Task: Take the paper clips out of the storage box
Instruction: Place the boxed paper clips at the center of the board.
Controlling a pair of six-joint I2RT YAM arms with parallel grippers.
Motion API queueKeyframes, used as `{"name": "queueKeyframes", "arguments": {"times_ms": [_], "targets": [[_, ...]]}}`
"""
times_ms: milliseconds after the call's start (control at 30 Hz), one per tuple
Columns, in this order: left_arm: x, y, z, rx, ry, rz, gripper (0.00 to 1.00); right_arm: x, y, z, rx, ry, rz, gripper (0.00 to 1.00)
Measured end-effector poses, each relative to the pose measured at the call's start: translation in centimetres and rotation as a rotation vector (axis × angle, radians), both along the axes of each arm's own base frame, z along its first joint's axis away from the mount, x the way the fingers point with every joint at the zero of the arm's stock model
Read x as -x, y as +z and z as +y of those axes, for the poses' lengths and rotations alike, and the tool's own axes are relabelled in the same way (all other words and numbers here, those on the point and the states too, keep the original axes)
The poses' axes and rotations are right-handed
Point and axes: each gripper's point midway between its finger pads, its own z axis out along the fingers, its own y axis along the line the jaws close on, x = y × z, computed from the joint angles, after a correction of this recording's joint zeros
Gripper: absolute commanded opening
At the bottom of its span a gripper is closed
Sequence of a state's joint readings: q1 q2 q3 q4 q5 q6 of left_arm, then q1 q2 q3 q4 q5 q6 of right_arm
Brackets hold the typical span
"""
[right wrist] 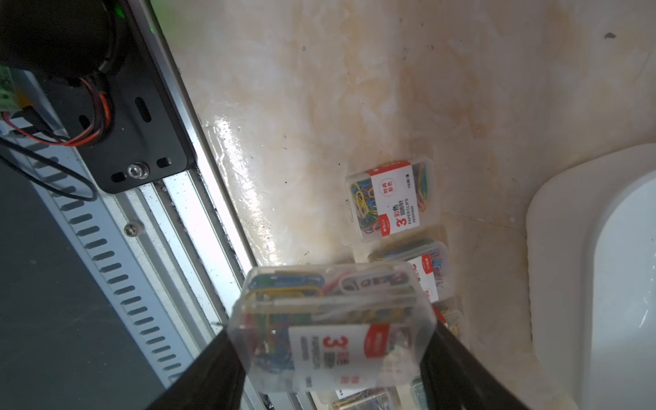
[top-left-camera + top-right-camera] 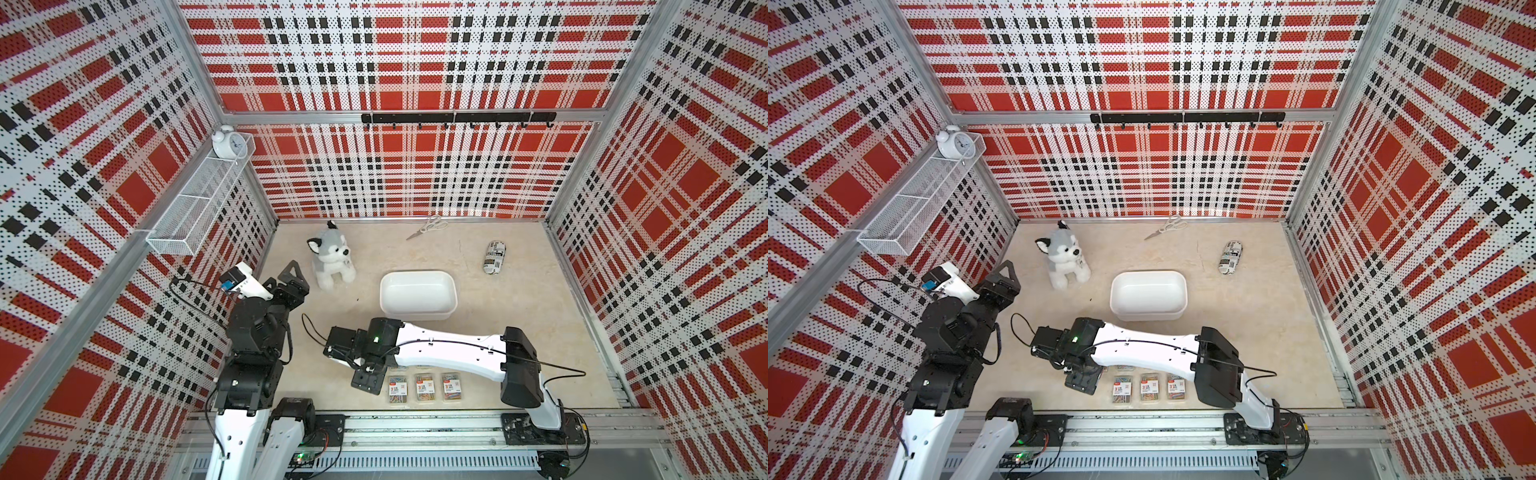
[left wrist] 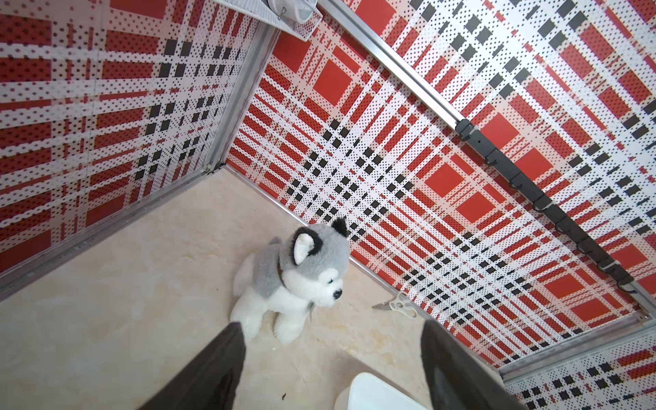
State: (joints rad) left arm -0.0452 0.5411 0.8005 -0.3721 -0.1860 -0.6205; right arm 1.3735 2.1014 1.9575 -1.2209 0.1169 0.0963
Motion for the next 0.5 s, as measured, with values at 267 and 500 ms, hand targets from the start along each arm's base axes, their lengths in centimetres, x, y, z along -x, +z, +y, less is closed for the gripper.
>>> {"name": "queueKeyframes", "arguments": {"times_ms": [267, 500], "targets": [[0.9, -1.6, 0.2, -0.013, 0.009, -0.008, 0.81, 1.6, -4.0, 0.3, 0.081, 0.068, 0.018, 0.73], [1.1, -2.2, 0.2, -0.039, 0.005, -0.01, 0.81, 2.6, -6.2, 1.3, 0.122, 0.124, 0.019, 0.73]]}}
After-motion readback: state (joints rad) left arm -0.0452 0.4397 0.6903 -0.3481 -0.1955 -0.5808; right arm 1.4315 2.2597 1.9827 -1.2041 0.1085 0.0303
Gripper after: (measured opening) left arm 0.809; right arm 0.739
